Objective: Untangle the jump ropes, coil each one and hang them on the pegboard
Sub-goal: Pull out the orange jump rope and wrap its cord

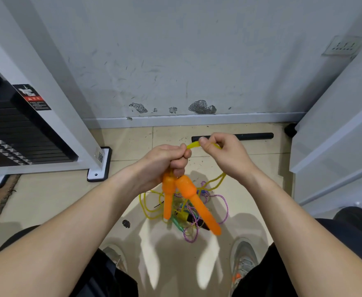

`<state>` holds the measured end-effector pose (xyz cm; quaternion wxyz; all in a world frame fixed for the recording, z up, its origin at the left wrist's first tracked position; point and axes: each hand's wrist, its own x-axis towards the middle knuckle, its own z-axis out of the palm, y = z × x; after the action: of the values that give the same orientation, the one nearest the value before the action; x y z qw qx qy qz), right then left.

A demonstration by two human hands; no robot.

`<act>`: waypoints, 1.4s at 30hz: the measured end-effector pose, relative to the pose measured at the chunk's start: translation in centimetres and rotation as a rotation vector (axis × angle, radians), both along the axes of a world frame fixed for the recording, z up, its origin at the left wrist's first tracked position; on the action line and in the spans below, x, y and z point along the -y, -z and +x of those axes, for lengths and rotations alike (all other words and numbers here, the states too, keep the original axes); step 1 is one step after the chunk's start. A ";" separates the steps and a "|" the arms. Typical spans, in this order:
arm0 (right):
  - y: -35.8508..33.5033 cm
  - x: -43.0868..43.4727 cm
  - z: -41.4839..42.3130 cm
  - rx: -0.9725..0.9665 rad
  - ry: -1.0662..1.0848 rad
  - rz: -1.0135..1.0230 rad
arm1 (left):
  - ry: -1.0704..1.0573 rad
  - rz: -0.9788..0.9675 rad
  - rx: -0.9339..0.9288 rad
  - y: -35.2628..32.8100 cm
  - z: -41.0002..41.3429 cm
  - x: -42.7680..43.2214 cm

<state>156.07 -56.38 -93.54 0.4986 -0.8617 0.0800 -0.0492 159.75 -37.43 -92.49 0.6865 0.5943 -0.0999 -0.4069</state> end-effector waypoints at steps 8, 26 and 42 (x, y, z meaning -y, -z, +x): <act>1.4 -1.0 -0.1 -0.120 -0.035 0.117 | -0.064 -0.178 -0.086 -0.8 0.1 -0.9; -0.1 -4.9 -1.4 -0.215 -0.128 0.113 | -0.560 0.137 0.236 1.3 0.2 1.1; -1.0 -4.4 -1.3 -0.221 -0.143 0.496 | -0.468 0.136 0.388 1.0 0.3 0.5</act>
<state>154.76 -51.94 -92.51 0.6848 -0.7168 0.0826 0.1016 160.02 -37.90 -93.54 0.6882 0.7124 -0.0622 -0.1224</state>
